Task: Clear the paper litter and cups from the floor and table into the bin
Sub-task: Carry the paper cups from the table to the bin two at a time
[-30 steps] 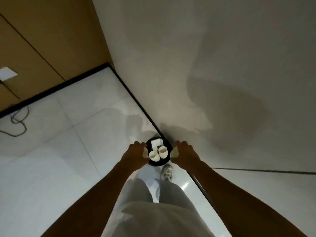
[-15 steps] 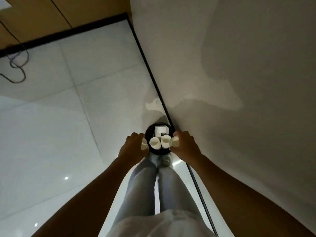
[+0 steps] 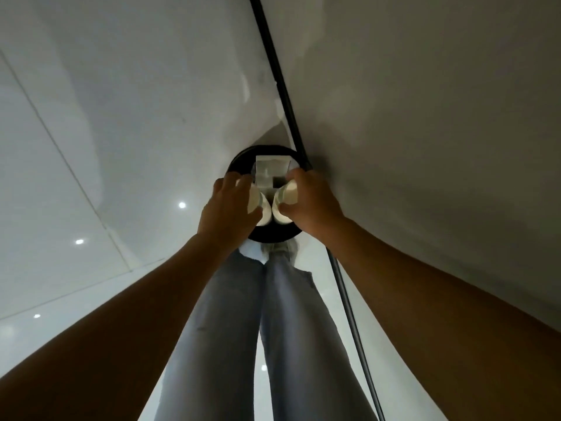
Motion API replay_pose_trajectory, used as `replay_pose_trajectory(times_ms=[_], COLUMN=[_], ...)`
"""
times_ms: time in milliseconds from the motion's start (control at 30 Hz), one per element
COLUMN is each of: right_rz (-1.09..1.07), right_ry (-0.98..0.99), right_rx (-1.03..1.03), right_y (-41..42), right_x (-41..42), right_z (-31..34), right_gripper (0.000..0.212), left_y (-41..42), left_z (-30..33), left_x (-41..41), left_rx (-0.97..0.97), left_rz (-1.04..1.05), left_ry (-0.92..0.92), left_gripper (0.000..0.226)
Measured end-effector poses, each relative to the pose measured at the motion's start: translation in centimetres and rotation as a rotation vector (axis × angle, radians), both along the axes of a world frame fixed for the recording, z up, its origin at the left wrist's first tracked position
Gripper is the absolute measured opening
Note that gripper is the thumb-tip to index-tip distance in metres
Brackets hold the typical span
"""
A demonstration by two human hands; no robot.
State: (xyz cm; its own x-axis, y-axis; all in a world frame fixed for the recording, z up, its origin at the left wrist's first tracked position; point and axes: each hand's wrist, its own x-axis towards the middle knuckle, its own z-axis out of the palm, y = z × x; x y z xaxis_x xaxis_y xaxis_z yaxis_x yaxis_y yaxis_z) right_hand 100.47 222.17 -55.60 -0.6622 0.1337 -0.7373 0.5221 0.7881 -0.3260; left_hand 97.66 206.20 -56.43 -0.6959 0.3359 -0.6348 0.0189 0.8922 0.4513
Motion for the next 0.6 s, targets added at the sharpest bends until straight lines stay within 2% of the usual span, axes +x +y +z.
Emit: replay_pose_trajectory(times_ms=[133,400,500,600], right_rz=[0.136,0.397,0.414,0.353], right_ry=[-0.058,-0.257,-0.28,-0.228], right_rx=[0.044,0.024,0.035,0.058], right_y=[-0.1,-0.1,-0.3,-0.6], right_x=[0.8,0.0,0.3,0.3], right_z=[-4.4,-8.6,-8.8,-6.9], right_gripper=[0.059,0.071,0.073,0.07], left_y=[1.0,1.4,1.5,0.6], left_z=[-3.9,-8.4,-8.4,-6.6], left_x=[1.3,1.0,1.1,0.9], left_rx=[-0.01,-0.054,-0.081,-0.089], left_rz=[-0.081,-0.251,-0.288,-0.266], left_ry=[-0.031,-0.156,-0.17,-0.091], left_gripper=[0.062,0.058,0.061,0.063])
